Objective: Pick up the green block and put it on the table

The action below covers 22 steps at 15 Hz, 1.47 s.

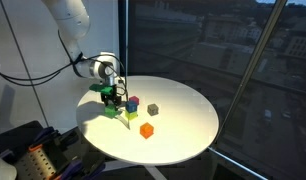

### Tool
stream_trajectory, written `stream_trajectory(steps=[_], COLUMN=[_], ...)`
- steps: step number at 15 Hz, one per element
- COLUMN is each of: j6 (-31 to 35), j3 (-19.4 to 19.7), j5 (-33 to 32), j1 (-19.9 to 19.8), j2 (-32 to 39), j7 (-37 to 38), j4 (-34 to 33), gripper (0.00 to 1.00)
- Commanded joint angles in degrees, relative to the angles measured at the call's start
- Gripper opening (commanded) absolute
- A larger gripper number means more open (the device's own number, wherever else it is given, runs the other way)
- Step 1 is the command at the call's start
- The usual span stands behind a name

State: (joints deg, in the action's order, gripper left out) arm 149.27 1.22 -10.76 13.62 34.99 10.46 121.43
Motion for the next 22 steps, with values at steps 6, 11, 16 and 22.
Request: stream_trajectory(steps=[6,11,16,22], j6=[-0.2,-1.0,-1.3,-4.8], j3=[0.4,-1.7,-4.0,-4.5], j5=[-0.3,1.2,2.4,3.9], j1=[0.5,-1.5,-3.4,-4.5], j2=[1.2,-1.0,-5.8,-13.1], j7=[0.6,-2.7,-5.8,-5.4], j4=[-1.3,-0.1,1.8,4.0], gripper=[1.0,1.0,1.0,1.0])
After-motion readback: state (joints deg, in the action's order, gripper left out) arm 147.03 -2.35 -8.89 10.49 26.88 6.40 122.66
